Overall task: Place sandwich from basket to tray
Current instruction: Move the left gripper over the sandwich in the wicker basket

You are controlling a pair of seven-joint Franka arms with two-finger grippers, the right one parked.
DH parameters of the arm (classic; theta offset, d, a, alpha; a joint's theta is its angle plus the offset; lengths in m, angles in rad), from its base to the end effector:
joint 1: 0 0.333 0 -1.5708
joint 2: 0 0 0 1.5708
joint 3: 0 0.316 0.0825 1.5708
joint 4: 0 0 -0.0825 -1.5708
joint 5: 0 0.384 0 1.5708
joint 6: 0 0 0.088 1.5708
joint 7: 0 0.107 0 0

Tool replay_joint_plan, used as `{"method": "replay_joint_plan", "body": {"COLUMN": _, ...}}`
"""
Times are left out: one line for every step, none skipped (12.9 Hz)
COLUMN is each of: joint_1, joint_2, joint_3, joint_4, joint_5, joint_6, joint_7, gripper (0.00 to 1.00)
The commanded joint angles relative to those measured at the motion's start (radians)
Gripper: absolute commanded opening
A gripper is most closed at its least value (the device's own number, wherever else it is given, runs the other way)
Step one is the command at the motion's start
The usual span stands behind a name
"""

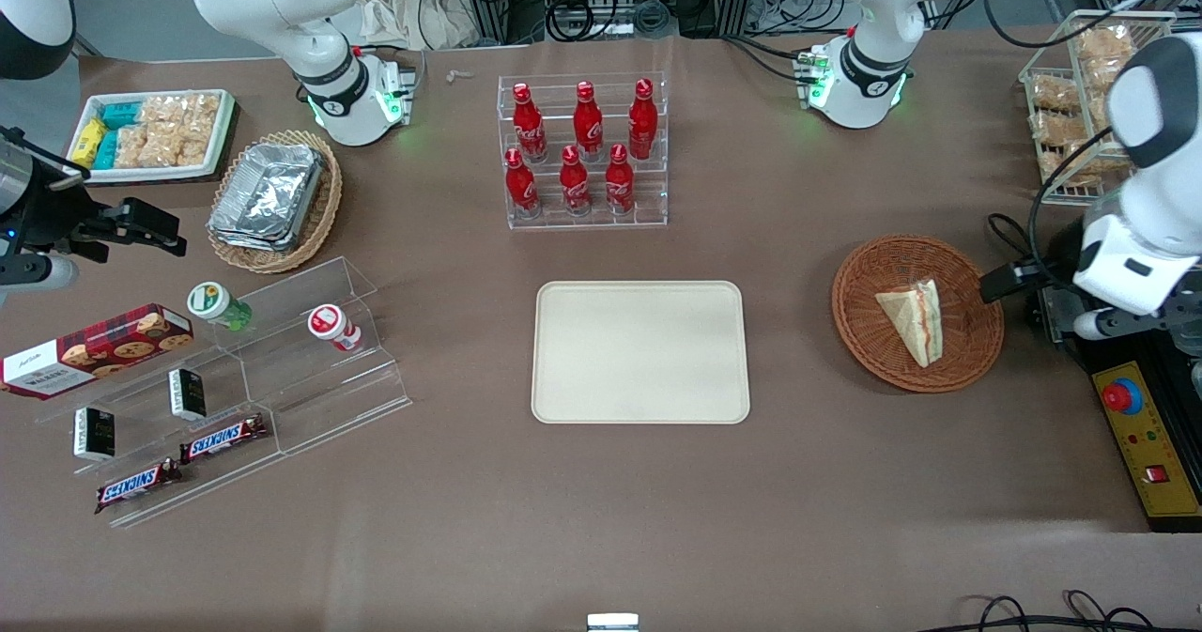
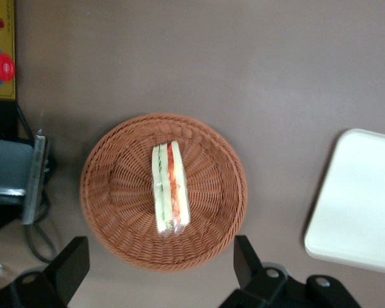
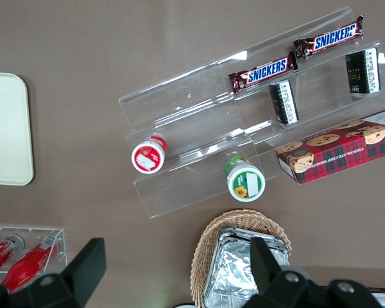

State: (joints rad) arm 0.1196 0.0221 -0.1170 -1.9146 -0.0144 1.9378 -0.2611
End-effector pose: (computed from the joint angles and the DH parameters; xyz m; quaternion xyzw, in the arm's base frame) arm 0.5657 0.0009 0.4799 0.9909 0.1340 -0.0004 0.0080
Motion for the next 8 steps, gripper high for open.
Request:
{"method": "replay_joint_plan", "body": {"joint_1": 0.009, "joint_2": -0.117, "joint_3": -0.012, "joint_4": -0.281, "joint_5": 0.004, "joint_6": 0.229, "joint_7": -0.178, "gripper": 1.0}}
{"method": "replay_joint_plan", "body": {"joint_1": 0.009, "joint_2": -0.113, "joint_3": -0.012, "joint_4": -0.32, "joint_5": 0.005, "joint_6": 0.274, "joint_7": -0.217, "gripper": 1.0}}
{"method": "replay_joint_plan", "body": {"joint_1": 0.009, "joint_2": -0.11, "joint_3": -0.01, "joint_4": -0.345, "joint_5": 0.007, "joint_6": 0.291, "joint_7": -0.219, "gripper": 1.0}}
{"method": "replay_joint_plan", "body": {"joint_1": 0.011, "joint_2": -0.107, "joint_3": -0.01, "joint_4": -0.366, "joint_5": 0.007, "joint_6": 0.311, "joint_7": -0.219, "gripper": 1.0}}
{"method": "replay_joint_plan", "body": {"joint_1": 0.009, "joint_2": -0.1, "joint_3": -0.01, "joint_4": -0.395, "joint_5": 0.007, "joint_6": 0.344, "joint_7": -0.224, "gripper": 1.0}}
{"method": "replay_joint_plan", "body": {"joint_1": 0.009, "joint_2": -0.093, "joint_3": -0.01, "joint_4": -0.429, "joint_5": 0.007, "joint_6": 0.386, "joint_7": -0.225, "gripper": 1.0}}
{"method": "replay_joint_plan", "body": {"joint_1": 0.009, "joint_2": -0.088, "joint_3": -0.012, "joint_4": -0.46, "joint_5": 0.007, "joint_6": 0.429, "joint_7": -0.228, "gripper": 1.0}}
{"method": "replay_joint_plan", "body": {"joint_1": 0.009, "joint_2": -0.077, "joint_3": -0.012, "joint_4": -0.477, "joint_5": 0.007, "joint_6": 0.456, "joint_7": -0.23, "gripper": 1.0}}
